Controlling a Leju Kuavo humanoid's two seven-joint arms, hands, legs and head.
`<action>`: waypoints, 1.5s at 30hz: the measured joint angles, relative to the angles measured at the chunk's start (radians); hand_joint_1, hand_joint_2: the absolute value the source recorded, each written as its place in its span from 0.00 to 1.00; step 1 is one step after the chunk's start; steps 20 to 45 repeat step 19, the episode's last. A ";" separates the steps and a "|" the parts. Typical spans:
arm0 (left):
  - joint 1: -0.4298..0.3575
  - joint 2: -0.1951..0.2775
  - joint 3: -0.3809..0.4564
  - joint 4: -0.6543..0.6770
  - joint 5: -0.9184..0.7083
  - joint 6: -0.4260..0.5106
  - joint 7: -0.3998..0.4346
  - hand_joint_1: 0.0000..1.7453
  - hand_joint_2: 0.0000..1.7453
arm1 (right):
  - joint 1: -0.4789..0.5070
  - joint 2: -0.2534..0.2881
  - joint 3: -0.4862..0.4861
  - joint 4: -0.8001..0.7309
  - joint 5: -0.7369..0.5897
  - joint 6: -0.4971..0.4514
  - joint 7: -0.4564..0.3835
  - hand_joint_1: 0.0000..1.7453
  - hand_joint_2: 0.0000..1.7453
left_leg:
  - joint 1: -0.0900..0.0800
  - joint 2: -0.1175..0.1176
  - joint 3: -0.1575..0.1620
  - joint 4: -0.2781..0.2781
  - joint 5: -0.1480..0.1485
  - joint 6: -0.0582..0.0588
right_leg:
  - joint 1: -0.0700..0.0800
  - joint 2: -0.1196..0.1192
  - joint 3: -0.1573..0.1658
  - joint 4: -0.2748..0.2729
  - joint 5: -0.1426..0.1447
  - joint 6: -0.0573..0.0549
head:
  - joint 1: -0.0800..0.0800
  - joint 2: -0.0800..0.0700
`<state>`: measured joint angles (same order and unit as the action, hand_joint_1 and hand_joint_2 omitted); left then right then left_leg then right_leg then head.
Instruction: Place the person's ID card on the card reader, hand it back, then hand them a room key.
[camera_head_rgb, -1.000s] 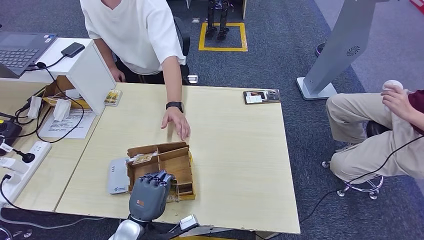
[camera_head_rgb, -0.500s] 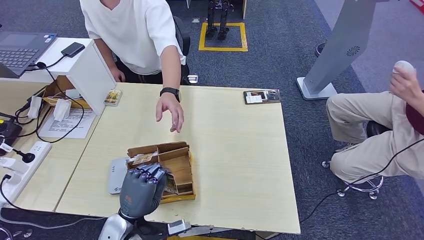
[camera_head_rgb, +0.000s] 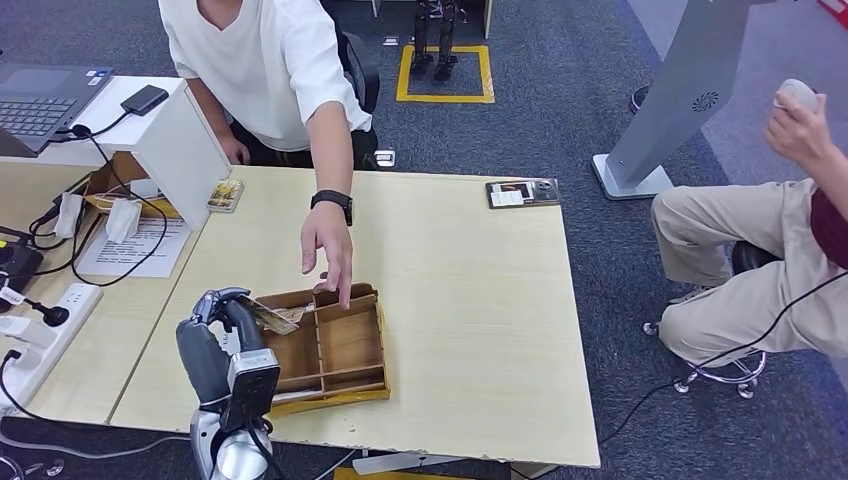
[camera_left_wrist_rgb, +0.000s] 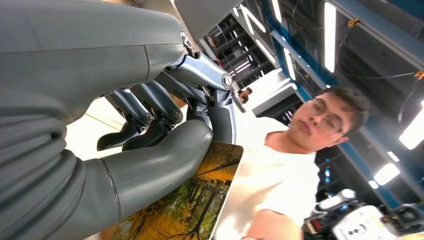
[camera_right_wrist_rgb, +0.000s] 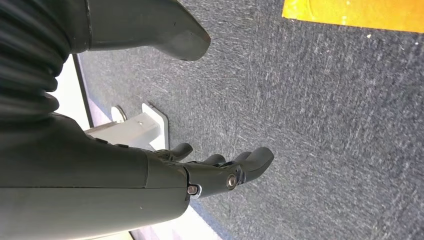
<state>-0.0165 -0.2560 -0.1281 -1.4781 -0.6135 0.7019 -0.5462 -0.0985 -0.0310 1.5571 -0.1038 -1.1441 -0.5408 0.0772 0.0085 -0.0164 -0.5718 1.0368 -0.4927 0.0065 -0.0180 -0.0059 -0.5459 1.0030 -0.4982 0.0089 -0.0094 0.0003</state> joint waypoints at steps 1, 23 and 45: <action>-0.012 0.003 -0.005 0.000 0.010 0.000 0.004 1.00 1.00 | 0.000 0.000 0.000 0.000 0.001 -0.001 0.000 0.00 1.00 | 0.000 0.000 0.000 0.000 0.000 0.000 | 0.000 0.000 0.000 0.000 0.000 0.000 | 0.000 0.000; -0.188 0.071 -0.001 0.055 0.183 0.000 -0.001 1.00 1.00 | -0.001 0.002 0.000 0.000 0.086 0.007 0.015 0.00 1.00 | 0.000 0.000 0.000 0.000 0.001 0.000 | 0.000 0.000 0.000 0.000 0.001 0.001 | 0.000 0.000; -0.188 0.071 -0.001 0.055 0.183 0.000 -0.001 1.00 1.00 | -0.001 0.002 0.000 0.000 0.086 0.007 0.015 0.00 1.00 | 0.000 0.000 0.000 0.000 0.001 0.000 | 0.000 0.000 0.000 0.000 0.001 0.001 | 0.000 0.000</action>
